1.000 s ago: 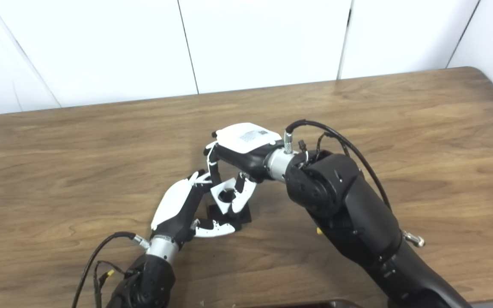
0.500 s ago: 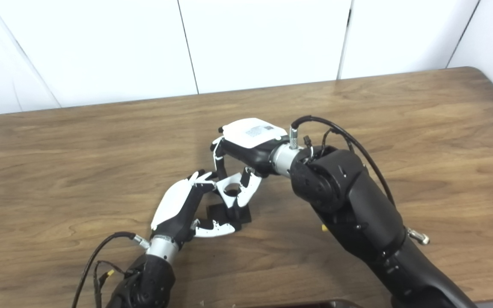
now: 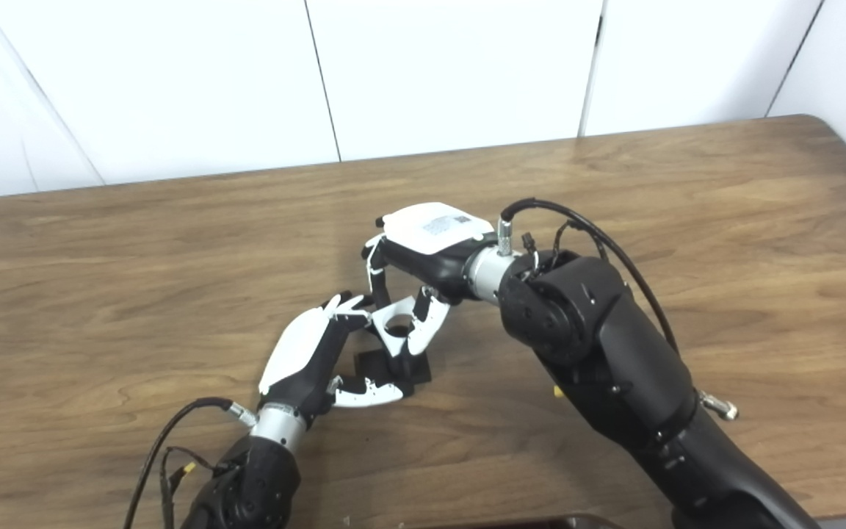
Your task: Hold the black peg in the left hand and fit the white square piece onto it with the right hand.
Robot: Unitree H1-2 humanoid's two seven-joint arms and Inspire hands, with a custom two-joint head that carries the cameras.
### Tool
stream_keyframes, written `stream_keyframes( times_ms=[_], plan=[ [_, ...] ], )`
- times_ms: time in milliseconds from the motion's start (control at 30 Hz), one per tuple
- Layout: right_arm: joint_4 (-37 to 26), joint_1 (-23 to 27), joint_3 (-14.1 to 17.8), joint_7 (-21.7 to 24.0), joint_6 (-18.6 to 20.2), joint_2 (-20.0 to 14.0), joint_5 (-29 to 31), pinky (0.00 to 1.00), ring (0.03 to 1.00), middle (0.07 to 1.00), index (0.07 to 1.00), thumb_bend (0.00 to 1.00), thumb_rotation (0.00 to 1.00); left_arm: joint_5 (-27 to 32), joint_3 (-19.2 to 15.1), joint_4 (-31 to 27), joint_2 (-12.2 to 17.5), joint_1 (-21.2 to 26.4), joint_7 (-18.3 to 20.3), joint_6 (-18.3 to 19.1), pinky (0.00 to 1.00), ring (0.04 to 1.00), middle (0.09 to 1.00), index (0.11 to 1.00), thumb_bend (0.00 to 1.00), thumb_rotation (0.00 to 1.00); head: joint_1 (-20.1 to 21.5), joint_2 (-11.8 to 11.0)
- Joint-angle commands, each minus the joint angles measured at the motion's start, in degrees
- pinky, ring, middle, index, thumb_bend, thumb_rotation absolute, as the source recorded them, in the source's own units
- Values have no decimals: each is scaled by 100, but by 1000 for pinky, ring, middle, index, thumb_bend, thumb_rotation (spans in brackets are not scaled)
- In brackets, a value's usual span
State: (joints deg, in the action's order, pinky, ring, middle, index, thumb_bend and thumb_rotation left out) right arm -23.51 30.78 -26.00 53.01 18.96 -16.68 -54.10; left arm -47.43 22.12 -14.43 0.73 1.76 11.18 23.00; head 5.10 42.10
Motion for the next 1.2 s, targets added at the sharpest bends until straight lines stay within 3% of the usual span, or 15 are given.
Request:
stream_keyframes(
  times_ms=[0, 1167],
  plan=[
    [-17, 103, 0, -34, -111, -42, -35, 945, 1000, 881, 486, 525, 142, -89, -71, 64, 112, 2, 39, 195, 1000, 1000, 917, 489, 507, 82, 1, 12],
    [-245, 114, -10, 306, 13, -50, 100, 959, 1000, 882, 487, 525, 144, -108, -107, 253, 94, 92, -58, 250, 1000, 1000, 913, 490, 506, 83, -17, 82]
  ],
)
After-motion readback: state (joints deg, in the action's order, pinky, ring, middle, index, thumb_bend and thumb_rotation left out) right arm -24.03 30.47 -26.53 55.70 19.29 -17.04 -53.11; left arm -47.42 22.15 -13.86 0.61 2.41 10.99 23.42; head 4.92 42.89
